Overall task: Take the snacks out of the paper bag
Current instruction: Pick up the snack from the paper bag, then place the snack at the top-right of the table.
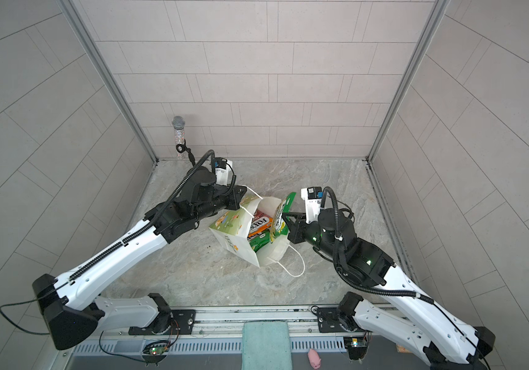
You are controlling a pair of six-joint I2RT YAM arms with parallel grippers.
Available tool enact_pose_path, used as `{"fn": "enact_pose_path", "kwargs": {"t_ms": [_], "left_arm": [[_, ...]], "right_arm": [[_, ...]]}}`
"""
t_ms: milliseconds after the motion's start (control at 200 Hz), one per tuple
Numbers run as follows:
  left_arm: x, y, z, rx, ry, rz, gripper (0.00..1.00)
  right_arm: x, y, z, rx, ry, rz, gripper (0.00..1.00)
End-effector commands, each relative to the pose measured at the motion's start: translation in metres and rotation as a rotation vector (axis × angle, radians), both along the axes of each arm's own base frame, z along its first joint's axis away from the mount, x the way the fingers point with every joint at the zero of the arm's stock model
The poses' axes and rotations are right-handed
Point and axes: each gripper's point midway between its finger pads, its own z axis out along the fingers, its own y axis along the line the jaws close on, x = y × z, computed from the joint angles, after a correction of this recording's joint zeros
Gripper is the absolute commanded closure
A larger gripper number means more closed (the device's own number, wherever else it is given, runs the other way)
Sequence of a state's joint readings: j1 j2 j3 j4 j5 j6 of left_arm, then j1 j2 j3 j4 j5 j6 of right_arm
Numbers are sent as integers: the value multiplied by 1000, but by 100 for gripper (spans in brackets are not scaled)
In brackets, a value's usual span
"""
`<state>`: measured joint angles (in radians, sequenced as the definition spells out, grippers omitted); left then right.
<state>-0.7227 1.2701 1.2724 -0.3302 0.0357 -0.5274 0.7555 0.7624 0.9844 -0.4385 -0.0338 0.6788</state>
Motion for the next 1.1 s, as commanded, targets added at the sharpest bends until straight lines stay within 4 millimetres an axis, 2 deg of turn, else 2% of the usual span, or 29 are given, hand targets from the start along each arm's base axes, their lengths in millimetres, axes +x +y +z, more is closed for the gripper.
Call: {"fn": "enact_pose_path", "kwargs": {"t_ms": [0, 180, 300, 510, 655, 891, 971, 1096], "left_arm": [[-5, 7, 7, -6, -14, 13, 100], [-6, 6, 8, -7, -19, 7, 100], [-6, 5, 7, -9, -17, 0, 100], [-7, 0, 9, -20, -14, -20, 100], [-9, -2, 11, -28, -14, -37, 100], [-11, -4, 14, -22, -22, -58, 100], [-12, -6, 14, -17, -20, -72, 100], [-13, -7, 14, -3, -15, -87, 100]], "right_arm": [[2, -28, 20, -72, -71, -80, 100], [2, -55, 53, -96, -141, -166, 100], [4, -75, 67, -121, -169, -243, 100], [20, -113, 61, -231, -157, -413, 100], [46, -131, 33, -290, -68, -472, 100], [122, -139, -36, -252, 81, -417, 100], [151, -134, -56, -203, 121, -363, 100], [191, -123, -76, -164, 140, -301, 100]]}}
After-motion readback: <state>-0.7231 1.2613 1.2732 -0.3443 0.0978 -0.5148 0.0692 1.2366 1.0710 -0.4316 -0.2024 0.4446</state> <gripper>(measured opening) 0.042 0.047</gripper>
